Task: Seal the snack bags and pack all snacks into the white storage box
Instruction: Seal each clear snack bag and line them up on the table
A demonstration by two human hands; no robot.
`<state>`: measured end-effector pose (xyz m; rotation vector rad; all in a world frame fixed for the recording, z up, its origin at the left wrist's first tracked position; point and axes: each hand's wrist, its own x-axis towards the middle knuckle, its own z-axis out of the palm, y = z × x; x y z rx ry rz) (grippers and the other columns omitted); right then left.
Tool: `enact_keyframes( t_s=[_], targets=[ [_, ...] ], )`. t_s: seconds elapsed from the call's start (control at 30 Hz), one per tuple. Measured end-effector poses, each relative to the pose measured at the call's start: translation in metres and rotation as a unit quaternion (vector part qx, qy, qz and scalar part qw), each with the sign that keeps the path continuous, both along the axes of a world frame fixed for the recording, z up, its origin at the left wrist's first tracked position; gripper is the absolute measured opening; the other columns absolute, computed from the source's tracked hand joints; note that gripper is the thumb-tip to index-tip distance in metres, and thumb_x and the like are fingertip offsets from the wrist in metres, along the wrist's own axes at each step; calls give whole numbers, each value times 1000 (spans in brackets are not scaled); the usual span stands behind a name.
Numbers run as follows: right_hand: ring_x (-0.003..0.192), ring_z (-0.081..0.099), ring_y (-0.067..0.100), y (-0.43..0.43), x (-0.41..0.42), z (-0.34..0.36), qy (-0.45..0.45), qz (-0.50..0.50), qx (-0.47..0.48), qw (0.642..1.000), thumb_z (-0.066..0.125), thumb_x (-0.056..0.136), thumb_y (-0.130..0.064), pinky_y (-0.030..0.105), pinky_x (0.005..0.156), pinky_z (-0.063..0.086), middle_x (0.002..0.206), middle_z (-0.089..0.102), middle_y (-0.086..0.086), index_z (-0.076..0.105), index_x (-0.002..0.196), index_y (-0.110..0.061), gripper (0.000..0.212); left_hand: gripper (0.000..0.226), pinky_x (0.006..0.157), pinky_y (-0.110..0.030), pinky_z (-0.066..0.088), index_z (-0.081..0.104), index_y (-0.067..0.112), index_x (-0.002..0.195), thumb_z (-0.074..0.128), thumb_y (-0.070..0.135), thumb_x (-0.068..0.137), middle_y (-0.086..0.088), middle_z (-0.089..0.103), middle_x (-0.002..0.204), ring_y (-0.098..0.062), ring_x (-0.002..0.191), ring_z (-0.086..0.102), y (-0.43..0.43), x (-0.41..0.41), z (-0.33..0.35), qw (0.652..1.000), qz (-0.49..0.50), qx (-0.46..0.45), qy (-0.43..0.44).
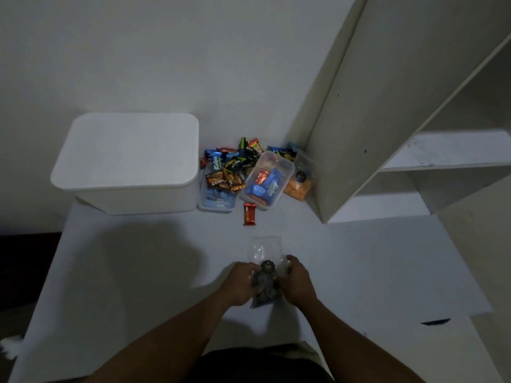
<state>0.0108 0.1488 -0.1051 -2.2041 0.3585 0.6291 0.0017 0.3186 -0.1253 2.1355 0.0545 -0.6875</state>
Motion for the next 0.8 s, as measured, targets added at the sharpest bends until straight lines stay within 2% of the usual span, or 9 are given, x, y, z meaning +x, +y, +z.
enact_keyframes(
  t_s=[0.13,0.2,0.27,0.37,0.47,0.57,0.73,0.8],
  targets=[
    [112,60,25,-3,-1,0,15,20,-12,1000,70,87,-8,25,88,47,128,61,14,48,136,-5,53,50,80,-11,35,61,8,122,80,7,76,-8,58,123,-11,104,48,-1,1,-5,1000,-11,15,0],
    [102,57,17,-6,2,4,3,22,-7,1000,72,87,-15,23,84,46,122,61,5,48,135,-6,55,52,78,-13,35,60,12,121,82,11,74,-8,56,123,-15,107,50,0,4,-5,1000,-12,18,2],
    [106,58,16,-9,10,4,-9,13,-7,1000,74,86,-25,25,87,47,117,59,1,47,136,-6,59,56,79,-17,39,57,14,124,81,14,74,-7,53,125,-17,109,51,0,9,-3,1000,-4,23,-5],
    [122,58,31,-15,29,6,-27,-12,-20,999,71,89,-31,37,101,47,133,59,14,41,144,-7,68,57,74,-17,43,55,15,126,81,17,75,-7,52,126,-19,111,54,-3,28,4,999,32,13,-10],
    [121,59,33,-20,60,16,-46,-41,-22,998,69,91,-31,33,99,46,134,59,20,39,147,-6,68,53,69,-13,40,54,18,125,80,23,79,-4,53,122,-12,106,51,-12,61,18,998,53,2,-26],
    [119,59,31,-28,99,25,-85,-92,-5,992,67,92,-33,27,92,43,133,60,19,42,145,-6,65,51,79,-19,40,53,17,127,76,25,83,1,54,118,-10,106,50,-27,106,37,996,58,-8,-60],
    [128,52,30,-39,167,35,-113,-204,68,970,64,94,-31,36,104,42,142,52,15,42,145,-4,61,47,90,-27,47,53,14,129,71,22,87,-5,60,122,-17,113,57,-61,193,66,990,68,-21,-119],
    [124,54,31,-42,188,31,-100,-246,89,960,60,95,-28,39,101,45,138,55,14,48,140,-5,52,46,93,-34,50,53,15,131,68,23,89,-5,61,124,-19,113,57,-72,225,75,988,69,-16,-141]
  ],
)
